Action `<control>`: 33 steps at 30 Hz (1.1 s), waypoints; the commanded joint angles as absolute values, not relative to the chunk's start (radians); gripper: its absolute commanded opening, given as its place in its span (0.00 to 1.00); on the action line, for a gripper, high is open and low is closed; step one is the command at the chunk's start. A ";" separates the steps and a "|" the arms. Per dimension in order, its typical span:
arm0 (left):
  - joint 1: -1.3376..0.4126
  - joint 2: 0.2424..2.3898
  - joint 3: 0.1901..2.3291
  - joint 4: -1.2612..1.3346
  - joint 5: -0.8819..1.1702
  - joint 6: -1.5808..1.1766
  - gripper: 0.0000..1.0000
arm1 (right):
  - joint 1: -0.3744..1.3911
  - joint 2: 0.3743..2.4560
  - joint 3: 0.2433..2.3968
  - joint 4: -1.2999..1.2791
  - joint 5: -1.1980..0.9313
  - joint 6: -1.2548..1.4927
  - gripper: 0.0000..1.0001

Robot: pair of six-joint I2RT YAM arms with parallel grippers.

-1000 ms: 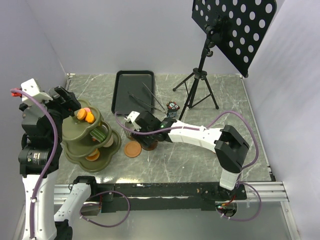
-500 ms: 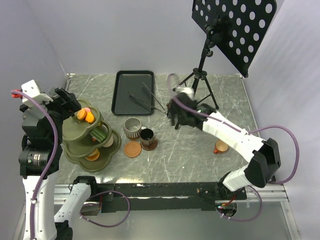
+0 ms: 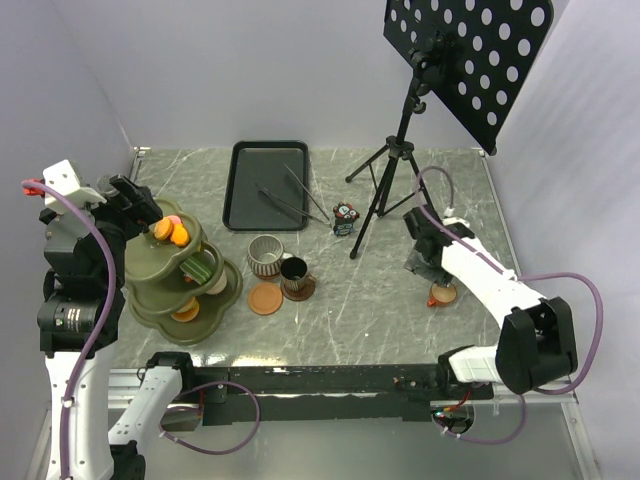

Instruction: Serve the afternoon tea

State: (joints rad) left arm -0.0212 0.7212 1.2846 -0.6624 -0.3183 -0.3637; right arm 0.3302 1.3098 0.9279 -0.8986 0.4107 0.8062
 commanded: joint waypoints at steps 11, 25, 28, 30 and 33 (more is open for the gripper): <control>-0.021 0.692 1.281 -0.652 -0.334 -0.373 1.00 | 0.140 1.365 0.838 -0.750 0.356 0.819 0.55; -0.021 0.707 1.275 -0.634 -0.311 -0.373 1.00 | 0.178 1.362 0.903 -0.712 0.342 0.620 0.00; -0.020 0.718 1.279 -0.626 -0.301 -0.376 1.00 | 0.262 1.327 0.917 -0.697 0.345 0.559 0.00; -0.021 0.724 1.284 -0.621 -0.296 -0.377 1.00 | 0.342 1.302 0.934 -0.671 0.336 0.496 0.00; -0.020 0.732 1.285 -0.615 -0.285 -0.379 1.00 | 0.483 1.261 0.968 -0.608 0.281 0.375 0.00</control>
State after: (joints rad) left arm -0.0212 0.7162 1.2774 -0.6559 -0.3111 -0.3641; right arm 0.3401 1.3426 0.8852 -0.7158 0.3294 0.5480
